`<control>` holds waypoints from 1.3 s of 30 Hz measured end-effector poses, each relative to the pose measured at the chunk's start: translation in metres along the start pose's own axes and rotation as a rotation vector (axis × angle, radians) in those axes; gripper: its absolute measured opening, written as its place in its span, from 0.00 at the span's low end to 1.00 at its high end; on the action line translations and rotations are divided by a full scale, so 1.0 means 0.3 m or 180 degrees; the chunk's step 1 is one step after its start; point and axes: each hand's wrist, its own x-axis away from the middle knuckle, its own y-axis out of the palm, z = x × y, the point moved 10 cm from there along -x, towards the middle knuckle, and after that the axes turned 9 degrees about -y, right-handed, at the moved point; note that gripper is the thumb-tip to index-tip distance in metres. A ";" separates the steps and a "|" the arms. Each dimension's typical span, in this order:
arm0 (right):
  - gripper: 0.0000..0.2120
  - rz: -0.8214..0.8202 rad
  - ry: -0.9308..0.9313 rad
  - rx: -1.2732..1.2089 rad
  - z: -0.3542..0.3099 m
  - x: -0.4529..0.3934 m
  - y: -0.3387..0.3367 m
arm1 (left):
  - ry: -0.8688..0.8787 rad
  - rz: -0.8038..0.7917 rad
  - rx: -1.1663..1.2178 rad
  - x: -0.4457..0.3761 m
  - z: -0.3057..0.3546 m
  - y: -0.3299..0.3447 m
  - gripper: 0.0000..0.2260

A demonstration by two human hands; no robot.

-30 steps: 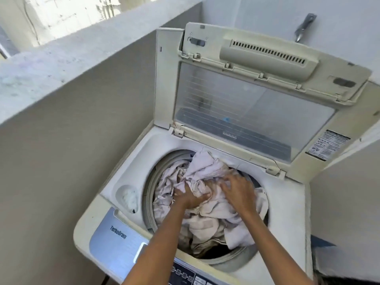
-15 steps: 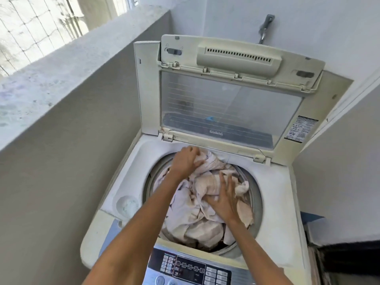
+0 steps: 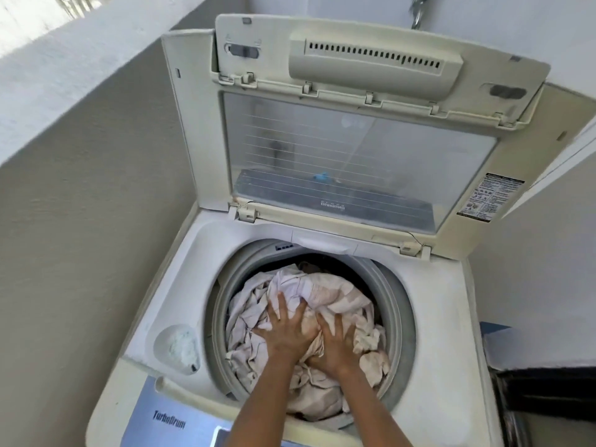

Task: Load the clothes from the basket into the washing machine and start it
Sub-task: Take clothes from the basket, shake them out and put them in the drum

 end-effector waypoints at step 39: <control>0.32 0.0414 0.0173 -0.1038 -0.007 -0.077 0.010 | -0.0058 0.0101 0.0064 -0.095 -0.022 0.060 0.29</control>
